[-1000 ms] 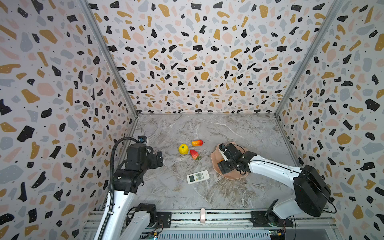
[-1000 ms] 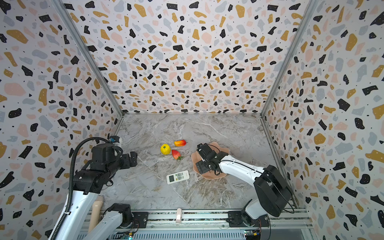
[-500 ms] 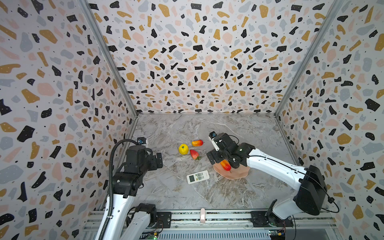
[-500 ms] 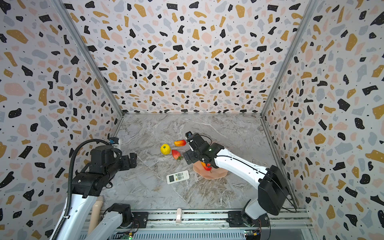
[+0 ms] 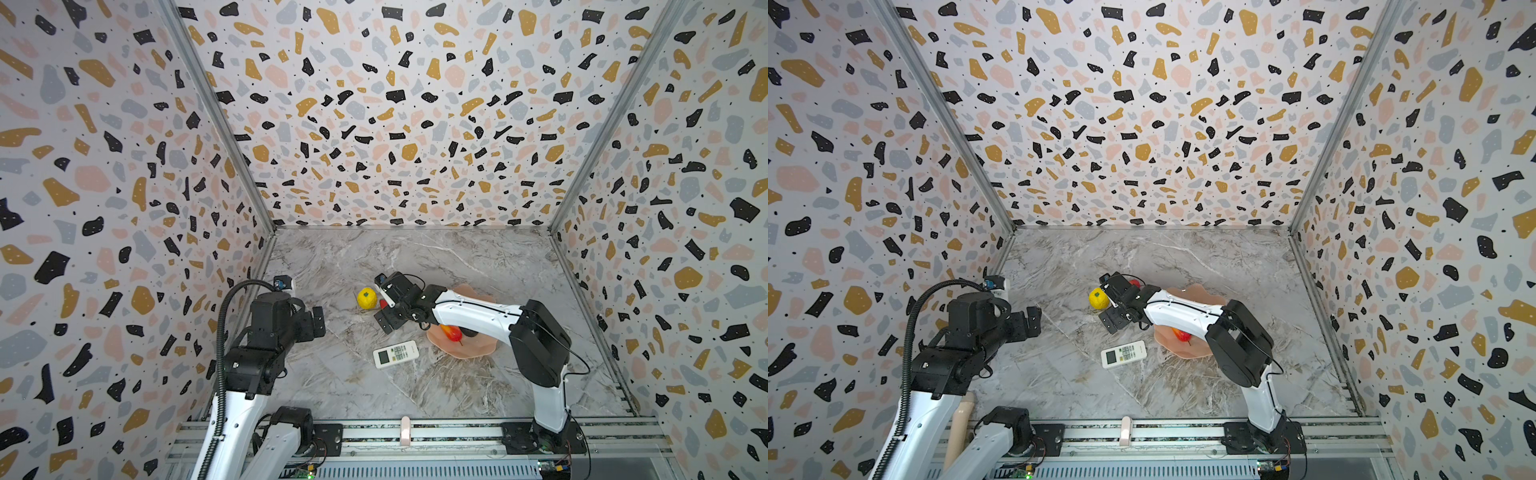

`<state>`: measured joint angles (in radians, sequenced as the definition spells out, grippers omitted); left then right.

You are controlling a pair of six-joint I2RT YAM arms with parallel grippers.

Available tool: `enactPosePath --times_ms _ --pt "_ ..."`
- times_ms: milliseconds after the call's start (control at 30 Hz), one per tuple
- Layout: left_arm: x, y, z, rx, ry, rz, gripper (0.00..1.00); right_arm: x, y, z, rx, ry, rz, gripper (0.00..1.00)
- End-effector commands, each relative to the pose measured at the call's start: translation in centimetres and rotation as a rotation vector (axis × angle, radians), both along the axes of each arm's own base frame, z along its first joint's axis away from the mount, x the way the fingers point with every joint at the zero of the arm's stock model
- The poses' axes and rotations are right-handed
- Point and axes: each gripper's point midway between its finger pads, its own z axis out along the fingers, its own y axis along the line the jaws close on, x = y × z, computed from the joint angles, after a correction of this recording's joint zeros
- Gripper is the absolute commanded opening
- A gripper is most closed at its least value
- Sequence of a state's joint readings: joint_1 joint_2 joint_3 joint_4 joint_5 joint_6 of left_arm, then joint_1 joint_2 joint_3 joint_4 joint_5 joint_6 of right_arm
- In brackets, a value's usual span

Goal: Place and organize the fake fruits in the fruit bowl
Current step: 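Lower the right gripper onto the red strawberry and grasp it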

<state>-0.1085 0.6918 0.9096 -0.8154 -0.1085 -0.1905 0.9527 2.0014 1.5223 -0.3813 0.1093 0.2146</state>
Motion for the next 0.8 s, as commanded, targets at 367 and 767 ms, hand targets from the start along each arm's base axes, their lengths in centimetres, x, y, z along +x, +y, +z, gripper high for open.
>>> enactPosePath --times_ms 367,767 --pt "0.0 -0.4 -0.1 -0.005 -0.005 -0.022 0.99 4.1 1.6 -1.7 0.037 0.002 -0.041 0.78" --pt "0.0 -0.4 -0.2 -0.005 0.000 -0.023 1.00 4.3 2.0 -2.8 0.036 0.037 -0.026 0.44"
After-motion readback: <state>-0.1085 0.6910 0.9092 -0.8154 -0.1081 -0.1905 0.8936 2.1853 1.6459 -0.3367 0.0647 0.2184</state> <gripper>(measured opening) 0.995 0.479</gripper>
